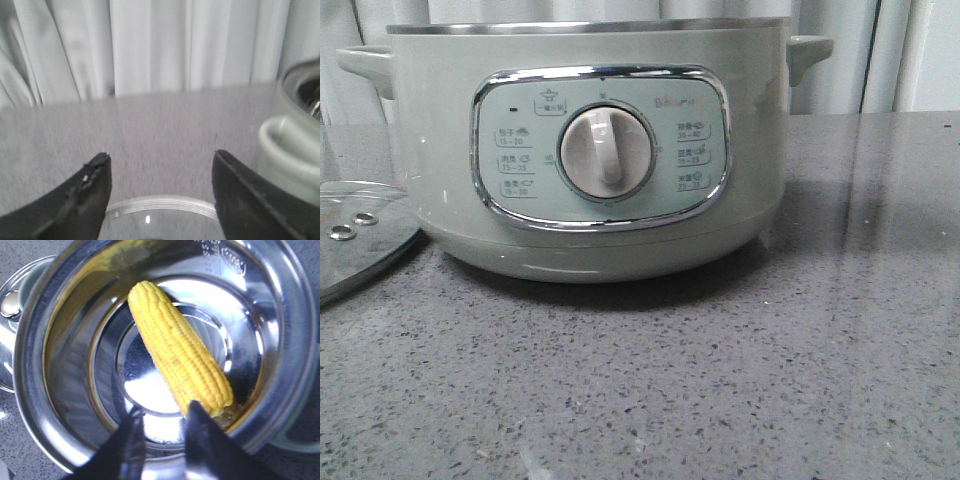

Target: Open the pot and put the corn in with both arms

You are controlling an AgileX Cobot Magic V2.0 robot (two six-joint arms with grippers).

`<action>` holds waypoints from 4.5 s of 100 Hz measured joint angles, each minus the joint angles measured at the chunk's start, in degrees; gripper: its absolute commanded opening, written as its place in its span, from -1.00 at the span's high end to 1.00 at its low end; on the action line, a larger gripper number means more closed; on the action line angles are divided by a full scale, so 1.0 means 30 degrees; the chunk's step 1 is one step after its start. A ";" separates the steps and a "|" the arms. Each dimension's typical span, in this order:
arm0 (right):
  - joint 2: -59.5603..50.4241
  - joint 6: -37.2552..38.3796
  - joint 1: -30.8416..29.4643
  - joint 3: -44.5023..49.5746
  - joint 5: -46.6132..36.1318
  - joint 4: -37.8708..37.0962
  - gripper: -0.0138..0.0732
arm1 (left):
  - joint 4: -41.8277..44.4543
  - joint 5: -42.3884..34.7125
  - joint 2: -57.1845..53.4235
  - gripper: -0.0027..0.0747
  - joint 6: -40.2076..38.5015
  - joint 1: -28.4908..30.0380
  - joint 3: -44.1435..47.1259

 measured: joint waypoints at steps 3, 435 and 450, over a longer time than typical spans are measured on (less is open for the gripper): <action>-0.0235 0.0000 0.0000 0.0000 0.0000 -0.0328 0.83 | 0.0000 0.0279 -0.0733 0.04 0.0000 0.0000 0.0000; -2.6308 0.1326 -0.7757 2.7013 -1.1774 -0.5584 0.83 | -0.0263 1.4111 -1.6505 0.98 0.0000 0.4557 0.6348; -2.6308 0.1326 -0.7757 2.7013 -1.1774 -0.5584 0.83 | -0.0263 1.4111 -1.6505 0.98 0.0000 0.4557 0.6348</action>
